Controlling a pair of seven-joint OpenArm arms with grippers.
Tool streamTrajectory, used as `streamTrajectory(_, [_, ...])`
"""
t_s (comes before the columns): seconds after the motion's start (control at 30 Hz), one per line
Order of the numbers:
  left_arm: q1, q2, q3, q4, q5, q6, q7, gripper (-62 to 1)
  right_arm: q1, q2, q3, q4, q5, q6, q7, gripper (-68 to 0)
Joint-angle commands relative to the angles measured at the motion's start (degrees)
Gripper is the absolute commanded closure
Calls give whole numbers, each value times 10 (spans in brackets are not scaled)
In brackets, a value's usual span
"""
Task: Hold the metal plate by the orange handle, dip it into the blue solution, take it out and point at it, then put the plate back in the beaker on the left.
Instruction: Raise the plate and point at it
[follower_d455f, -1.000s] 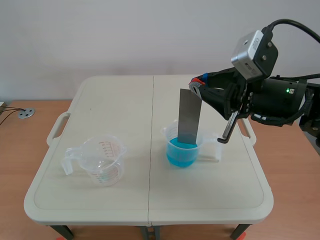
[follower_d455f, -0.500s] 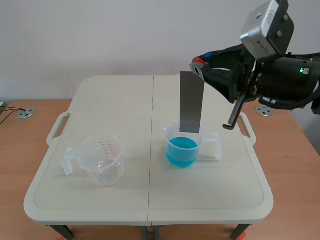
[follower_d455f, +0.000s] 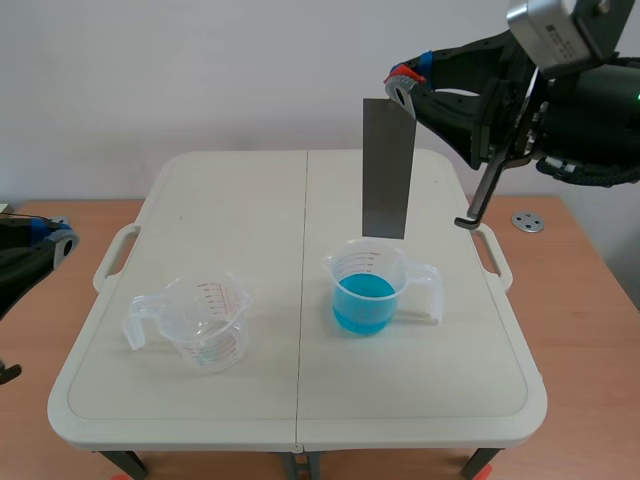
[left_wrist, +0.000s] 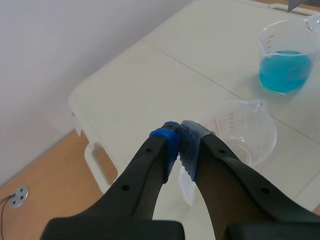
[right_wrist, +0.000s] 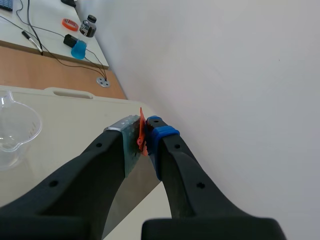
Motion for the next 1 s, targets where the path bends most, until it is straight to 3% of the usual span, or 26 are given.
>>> streamTrajectory(0.0, [-19, 0, 13, 9, -6, 2, 6, -31, 7, 9, 9, 11, 11, 3, 8, -13])
streamTrajectory(0.23, [-106, 0, 92, 5, -6, 0, 59, -31, 7, 9, 15, 30, 15, 3, 4, -13])
streamTrajectory(0.7, [-226, 30, 211, -58, -4, 0, 94, -31, 7, 9, 16, 41, 18, 3, 4, -13])
streamTrajectory(0.97, [-280, 64, 273, -92, 29, 1, 107, -31, 7, 9, 16, 41, 22, 3, 4, -13])
